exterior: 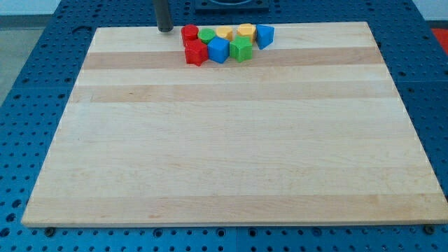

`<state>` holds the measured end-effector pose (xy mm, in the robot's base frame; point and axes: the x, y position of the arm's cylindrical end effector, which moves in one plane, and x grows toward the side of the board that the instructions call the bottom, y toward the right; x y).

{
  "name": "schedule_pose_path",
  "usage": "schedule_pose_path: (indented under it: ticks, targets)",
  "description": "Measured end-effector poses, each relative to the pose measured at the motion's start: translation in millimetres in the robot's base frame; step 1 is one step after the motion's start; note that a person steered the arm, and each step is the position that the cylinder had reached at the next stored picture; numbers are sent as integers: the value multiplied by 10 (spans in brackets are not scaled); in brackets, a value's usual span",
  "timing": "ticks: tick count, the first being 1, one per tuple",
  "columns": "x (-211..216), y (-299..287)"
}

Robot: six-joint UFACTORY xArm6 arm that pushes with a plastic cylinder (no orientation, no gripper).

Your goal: Push the yellow hexagon along with the green star a bit down

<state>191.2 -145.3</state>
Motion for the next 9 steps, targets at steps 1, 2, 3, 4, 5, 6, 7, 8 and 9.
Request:
schedule_pose_path:
  ticks: [1,2,3,4,5,6,7,8,9]
  targets:
    - [1,63]
    - [1,187]
    - [4,288]
    - [27,887]
    - [29,978]
    - [8,1663]
    - [8,1753]
    - [282,1798]
    - [370,1767]
